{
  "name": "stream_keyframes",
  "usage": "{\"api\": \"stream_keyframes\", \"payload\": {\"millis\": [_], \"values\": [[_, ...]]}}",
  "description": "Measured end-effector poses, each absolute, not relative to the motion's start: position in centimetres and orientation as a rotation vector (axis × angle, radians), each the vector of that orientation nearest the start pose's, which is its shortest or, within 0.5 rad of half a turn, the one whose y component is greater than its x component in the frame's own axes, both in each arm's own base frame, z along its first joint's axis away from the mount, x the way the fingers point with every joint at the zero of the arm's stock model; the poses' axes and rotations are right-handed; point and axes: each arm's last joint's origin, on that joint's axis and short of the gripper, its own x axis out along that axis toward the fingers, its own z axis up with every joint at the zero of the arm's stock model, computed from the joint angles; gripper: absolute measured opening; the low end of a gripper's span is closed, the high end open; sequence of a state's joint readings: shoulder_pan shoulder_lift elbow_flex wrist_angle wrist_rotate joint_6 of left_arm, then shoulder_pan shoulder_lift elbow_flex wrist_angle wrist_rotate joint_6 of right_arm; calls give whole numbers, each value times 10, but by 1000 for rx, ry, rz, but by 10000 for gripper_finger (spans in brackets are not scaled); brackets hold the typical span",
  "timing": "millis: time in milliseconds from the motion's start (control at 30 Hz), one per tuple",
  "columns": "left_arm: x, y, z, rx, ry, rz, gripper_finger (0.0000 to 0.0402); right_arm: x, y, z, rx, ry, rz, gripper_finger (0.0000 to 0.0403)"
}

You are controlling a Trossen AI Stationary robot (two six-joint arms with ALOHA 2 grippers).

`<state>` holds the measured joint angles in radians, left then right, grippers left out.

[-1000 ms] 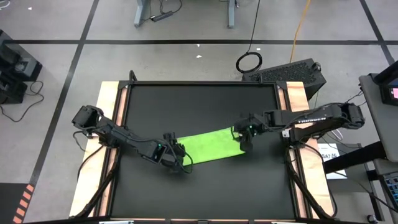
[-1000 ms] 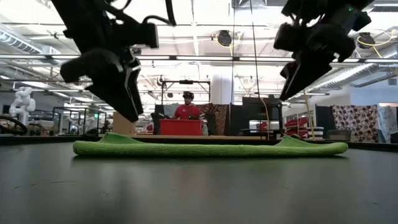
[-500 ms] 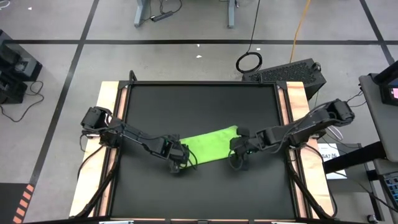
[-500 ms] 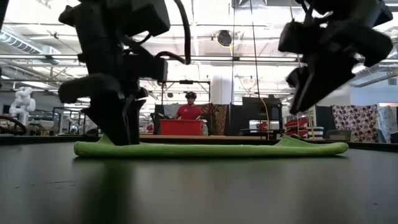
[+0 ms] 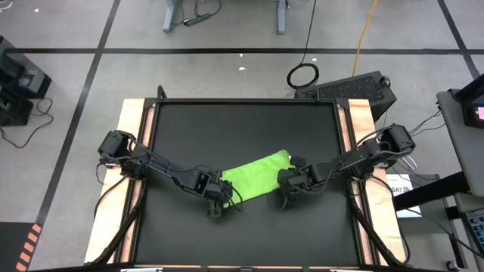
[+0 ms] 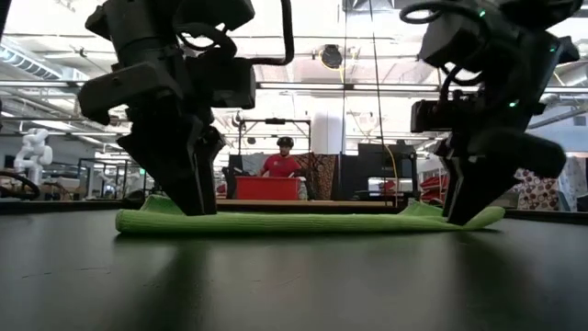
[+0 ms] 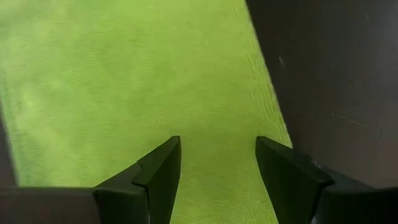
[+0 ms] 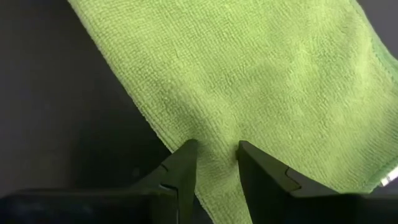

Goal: Roll towel into tight, uniform cylinder
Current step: Fold the green towel

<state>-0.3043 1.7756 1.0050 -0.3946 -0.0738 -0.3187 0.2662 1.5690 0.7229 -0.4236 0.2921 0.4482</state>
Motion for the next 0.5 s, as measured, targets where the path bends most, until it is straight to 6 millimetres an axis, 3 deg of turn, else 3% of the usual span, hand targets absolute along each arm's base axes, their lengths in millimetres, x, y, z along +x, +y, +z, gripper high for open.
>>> {"api": "stream_keyframes", "payload": {"millis": [267, 500], "values": [[320, -107, 123, -95, 1205, -39, 214, 249, 38, 134, -73, 1222, -293, 102], [336, -115, 129, -151, 1040, -103, 214, 253, 4, 134, -157, 1239, -318, 102]]}}
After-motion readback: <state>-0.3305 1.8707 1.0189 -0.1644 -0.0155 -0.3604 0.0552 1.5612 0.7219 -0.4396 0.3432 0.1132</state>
